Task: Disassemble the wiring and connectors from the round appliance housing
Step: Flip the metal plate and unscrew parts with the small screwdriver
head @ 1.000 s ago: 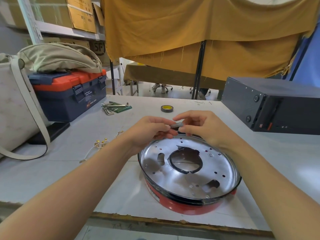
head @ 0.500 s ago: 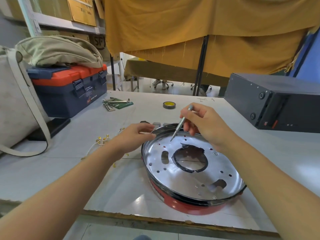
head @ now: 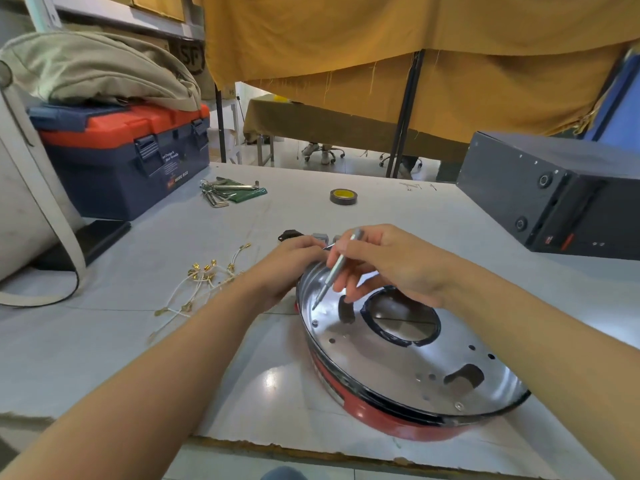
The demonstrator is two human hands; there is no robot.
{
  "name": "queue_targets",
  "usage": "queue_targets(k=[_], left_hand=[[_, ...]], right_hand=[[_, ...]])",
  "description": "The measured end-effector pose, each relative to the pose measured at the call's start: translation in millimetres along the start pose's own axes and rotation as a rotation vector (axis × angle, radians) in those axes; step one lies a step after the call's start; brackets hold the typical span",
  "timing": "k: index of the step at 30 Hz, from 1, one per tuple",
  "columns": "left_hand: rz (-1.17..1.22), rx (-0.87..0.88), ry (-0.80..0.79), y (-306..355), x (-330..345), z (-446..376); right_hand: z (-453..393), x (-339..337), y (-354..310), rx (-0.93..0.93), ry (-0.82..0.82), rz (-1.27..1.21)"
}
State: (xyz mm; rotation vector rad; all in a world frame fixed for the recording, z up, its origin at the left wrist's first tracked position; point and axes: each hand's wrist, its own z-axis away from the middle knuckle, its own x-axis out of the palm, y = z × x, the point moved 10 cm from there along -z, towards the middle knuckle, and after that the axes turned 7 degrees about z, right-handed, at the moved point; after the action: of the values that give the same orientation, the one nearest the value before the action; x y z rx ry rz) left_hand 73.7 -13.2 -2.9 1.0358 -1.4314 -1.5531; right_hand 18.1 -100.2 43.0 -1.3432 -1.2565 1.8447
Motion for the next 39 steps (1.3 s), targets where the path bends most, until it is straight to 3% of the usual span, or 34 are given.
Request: queue_targets(k=[4, 14, 26, 33, 39], left_hand=[[0.274, -0.027, -0.116, -16, 15, 3], [0.343, -0.016, -0.205, -19, 22, 1], [0.325, -0.018, -0.183, -18, 20, 4], [0.229, 0.021, -0.119, -15, 16, 2], [0.177, 0.076, -0.161, -11, 18, 2]], right_hand=[[-1, 5, 12, 0.006, 0.001, -0.04], [-2, 4, 12, -0.01, -0.003, -0.009], [-1, 10, 0, -0.081, -0.001, 0.154], [2, 16, -26, -0.173, 0.017, 0.418], [2, 27, -47, -0.165, -0.12, 0.597]])
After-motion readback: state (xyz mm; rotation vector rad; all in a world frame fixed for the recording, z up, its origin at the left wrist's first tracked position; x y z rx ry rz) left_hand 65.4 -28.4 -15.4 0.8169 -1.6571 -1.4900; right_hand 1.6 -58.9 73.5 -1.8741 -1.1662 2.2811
